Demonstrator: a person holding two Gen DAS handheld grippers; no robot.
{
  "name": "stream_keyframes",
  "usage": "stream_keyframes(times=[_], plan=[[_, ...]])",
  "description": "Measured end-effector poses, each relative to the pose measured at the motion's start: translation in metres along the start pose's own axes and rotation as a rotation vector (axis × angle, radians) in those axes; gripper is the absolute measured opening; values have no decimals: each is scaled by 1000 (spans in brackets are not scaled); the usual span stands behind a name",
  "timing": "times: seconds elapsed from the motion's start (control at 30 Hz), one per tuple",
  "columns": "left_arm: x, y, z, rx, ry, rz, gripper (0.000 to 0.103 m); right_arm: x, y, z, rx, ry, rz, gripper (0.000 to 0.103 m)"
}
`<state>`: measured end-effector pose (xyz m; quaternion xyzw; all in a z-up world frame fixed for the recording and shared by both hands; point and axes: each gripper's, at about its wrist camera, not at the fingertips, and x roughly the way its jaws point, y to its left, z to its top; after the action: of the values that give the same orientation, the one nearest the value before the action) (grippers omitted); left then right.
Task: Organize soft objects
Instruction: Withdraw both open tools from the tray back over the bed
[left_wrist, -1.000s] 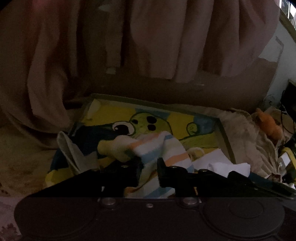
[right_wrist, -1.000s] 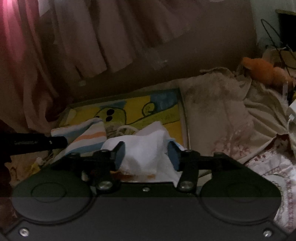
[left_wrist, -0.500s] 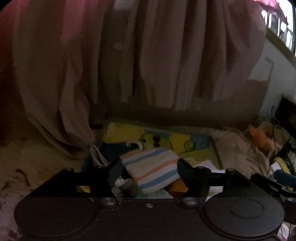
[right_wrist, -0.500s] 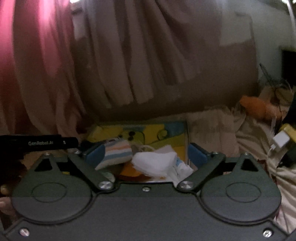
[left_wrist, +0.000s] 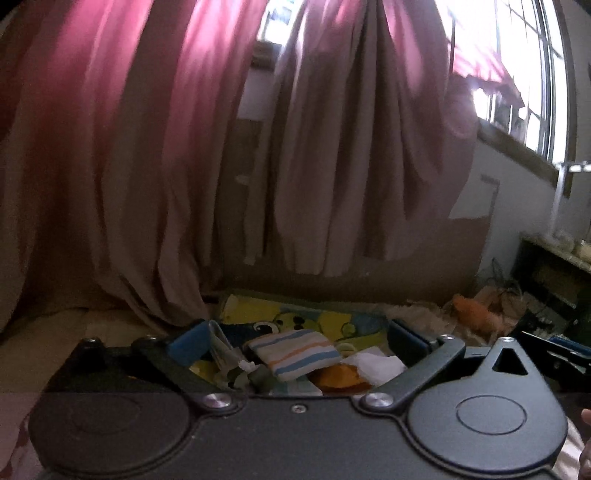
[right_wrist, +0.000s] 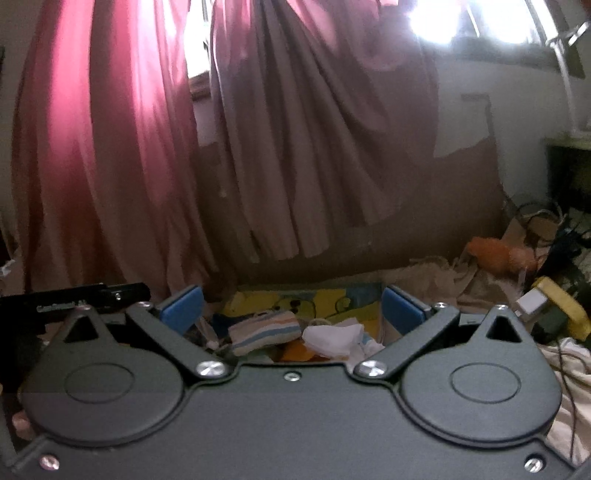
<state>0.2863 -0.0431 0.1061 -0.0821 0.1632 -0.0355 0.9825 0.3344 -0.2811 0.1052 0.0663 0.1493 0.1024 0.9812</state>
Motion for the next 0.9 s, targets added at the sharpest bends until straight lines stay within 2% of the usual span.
stream_keyframes(times=[0.3,0.47,0.67,0.9], plan=[[-77,7,-23,-36,-47,32,102,-66,22,-10,-40,-64,31,103],[-112,20,-41,-104,-65,57,102,-92,27,-23,-48,-97,76,103],[-145,32,-68,-83,-44,122,102,-113,42,-46,-107,-103,56,103],[-169,55,-108,-92,37,156,102,-136,53,-82,-69,-60,51,103]])
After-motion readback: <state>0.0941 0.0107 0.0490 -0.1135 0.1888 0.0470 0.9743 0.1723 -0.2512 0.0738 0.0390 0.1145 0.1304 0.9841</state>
